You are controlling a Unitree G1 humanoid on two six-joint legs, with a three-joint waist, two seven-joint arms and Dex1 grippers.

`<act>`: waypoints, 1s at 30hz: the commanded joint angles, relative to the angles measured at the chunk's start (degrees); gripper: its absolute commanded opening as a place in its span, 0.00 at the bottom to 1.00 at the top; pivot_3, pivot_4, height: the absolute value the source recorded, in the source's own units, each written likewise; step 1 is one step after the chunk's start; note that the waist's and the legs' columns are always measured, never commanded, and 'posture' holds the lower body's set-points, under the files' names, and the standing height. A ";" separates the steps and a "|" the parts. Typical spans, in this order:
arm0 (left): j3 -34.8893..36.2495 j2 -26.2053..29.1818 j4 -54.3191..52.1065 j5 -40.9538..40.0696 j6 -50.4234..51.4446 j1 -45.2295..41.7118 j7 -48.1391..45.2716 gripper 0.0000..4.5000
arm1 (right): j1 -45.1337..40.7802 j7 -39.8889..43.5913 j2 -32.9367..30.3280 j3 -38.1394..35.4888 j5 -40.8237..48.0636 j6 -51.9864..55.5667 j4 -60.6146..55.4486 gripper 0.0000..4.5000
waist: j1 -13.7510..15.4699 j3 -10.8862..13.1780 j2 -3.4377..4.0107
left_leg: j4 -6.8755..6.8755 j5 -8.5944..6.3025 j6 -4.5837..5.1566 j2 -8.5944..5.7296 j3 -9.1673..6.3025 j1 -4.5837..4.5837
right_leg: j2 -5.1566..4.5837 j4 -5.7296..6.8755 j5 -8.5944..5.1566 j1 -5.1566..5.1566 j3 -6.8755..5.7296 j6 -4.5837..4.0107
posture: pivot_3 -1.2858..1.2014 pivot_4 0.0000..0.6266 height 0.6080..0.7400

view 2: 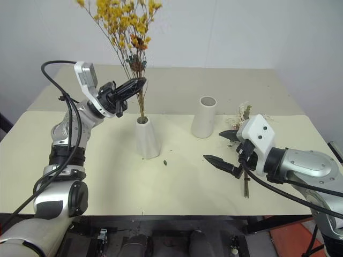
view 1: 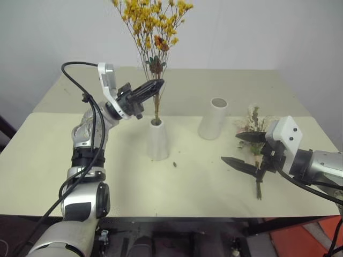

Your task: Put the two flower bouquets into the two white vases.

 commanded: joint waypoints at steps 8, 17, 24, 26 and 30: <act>0.29 -0.28 -4.51 -0.60 -1.29 2.82 0.02 0.01 | -0.39 0.16 -0.10 -0.48 -0.66 -1.97 0.19 1.00 | 0.06 0.00 0.00 | 0.00 0.00 0.00 0.00 0.00 0.00 | -0.01 0.00 0.00 0.01 0.00 0.00 | 0.52 0.24 1.00; -1.32 -1.64 -3.56 1.87 -5.84 5.46 -0.35 0.01 | -0.46 0.15 0.97 -1.07 -0.32 -2.37 0.46 1.00 | 0.05 0.00 -0.01 | 0.00 0.00 0.00 -0.01 0.00 0.00 | 0.00 0.00 0.01 0.01 0.00 -0.01 | 0.52 0.24 1.00; -1.55 -1.27 -5.08 1.33 -5.62 6.97 -2.03 0.16 | -0.04 0.59 0.90 -1.03 -0.66 -2.74 0.40 1.00 | 0.06 -0.01 0.00 | 0.01 0.00 0.00 -0.01 0.00 0.01 | 0.00 0.00 0.01 0.02 0.00 -0.01 | 0.52 0.24 1.00; -1.49 -0.98 -5.75 1.27 -5.44 7.46 -2.28 0.27 | -0.10 0.62 0.94 -1.02 -0.75 -2.91 0.54 1.00 | 0.02 -0.01 0.00 | 0.01 0.00 0.00 0.00 0.00 0.01 | 0.00 0.00 0.01 0.02 0.00 -0.01 | 0.52 0.24 1.00; -1.86 0.58 -8.30 1.63 -4.71 8.91 -2.88 0.56 | -0.14 0.76 0.87 -0.80 -1.03 -3.30 0.87 1.00 | -0.03 -0.01 0.00 | 0.01 0.00 0.00 0.00 0.00 0.02 | 0.01 0.00 0.01 0.02 0.00 -0.01 | 0.52 0.24 1.00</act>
